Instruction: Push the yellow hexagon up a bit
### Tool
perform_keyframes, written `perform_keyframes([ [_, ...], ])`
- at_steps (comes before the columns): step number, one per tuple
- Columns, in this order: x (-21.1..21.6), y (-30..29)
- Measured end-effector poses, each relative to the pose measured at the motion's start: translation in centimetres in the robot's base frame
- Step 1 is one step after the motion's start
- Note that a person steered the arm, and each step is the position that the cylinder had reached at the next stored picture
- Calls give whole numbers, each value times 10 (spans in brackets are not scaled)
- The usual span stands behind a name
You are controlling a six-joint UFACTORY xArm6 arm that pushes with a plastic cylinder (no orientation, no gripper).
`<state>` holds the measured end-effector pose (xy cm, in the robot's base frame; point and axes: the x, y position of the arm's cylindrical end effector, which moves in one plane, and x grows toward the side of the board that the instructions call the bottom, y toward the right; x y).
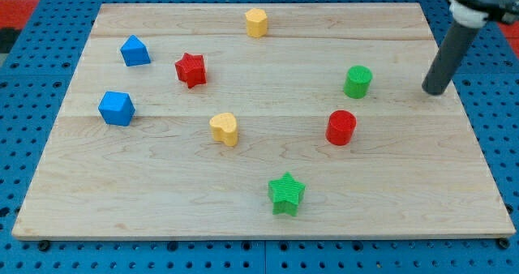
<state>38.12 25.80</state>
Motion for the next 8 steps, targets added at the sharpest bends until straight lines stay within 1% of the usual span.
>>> perform_keyframes([
  [1, -37, -3],
  [2, -43, -19],
  [3, -58, -27],
  [4, -66, -51],
  [5, -67, -94],
  [6, -72, -164],
  [7, -82, -250],
  [8, -126, -292],
])
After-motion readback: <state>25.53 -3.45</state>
